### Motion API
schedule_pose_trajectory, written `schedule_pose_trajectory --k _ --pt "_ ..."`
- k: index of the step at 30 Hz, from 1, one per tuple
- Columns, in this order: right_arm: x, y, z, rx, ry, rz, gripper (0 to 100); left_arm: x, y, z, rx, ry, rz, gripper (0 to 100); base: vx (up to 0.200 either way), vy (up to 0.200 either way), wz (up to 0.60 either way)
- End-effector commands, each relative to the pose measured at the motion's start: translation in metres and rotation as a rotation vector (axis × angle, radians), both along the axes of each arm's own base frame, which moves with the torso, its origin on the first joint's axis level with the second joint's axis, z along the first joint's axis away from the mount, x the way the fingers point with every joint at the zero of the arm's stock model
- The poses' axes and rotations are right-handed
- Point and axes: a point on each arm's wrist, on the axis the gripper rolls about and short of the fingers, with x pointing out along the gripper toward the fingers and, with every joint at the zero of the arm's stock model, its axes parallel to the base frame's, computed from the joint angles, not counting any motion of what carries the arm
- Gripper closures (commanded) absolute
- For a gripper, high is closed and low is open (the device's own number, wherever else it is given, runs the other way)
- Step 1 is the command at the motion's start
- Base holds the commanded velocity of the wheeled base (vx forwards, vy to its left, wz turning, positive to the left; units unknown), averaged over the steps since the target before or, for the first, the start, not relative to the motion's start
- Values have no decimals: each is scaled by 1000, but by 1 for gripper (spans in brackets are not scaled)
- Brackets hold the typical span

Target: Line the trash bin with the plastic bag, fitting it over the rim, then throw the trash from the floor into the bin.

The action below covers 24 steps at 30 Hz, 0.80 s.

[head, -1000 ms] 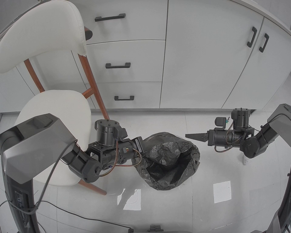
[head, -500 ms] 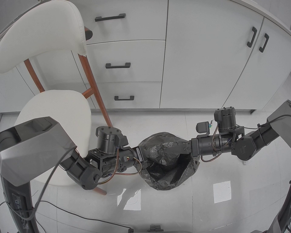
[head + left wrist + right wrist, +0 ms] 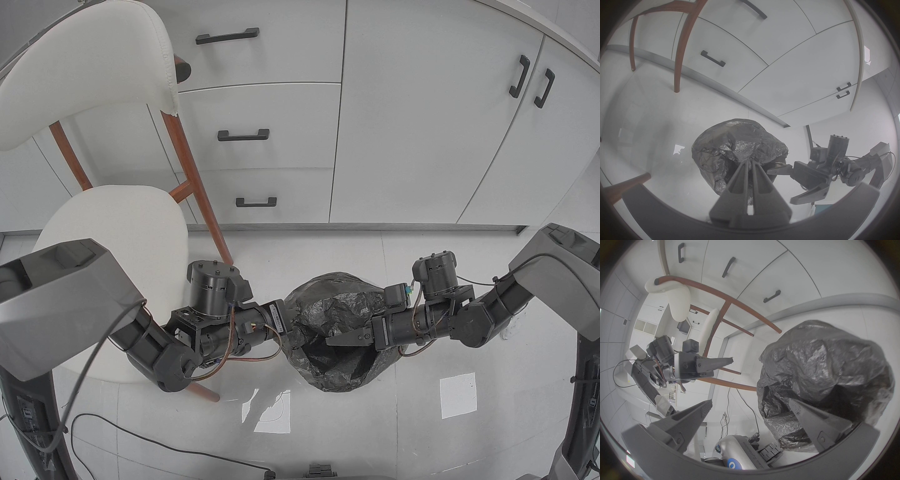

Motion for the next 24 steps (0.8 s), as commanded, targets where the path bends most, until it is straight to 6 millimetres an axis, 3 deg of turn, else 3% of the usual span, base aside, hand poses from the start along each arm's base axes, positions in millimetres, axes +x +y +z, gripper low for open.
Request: schedule_pose_trajectory --k 1,8,17,24 --pt "4 6 -20 -14 30 12 0 -1 2 0 1 5 5 100 0 0 0" --pt "9 6 -14 -9 -11 14 0 -4 4 4 -4 -1 7 100 0 0 0" --pt "2 8 -24 -49 52 38 0 -4 4 4 -4 3 7 100 0 0 0" --pt "10 10 -30 -64 9 61 0 -3 7 7 -7 -4 15 100 0 0 0"
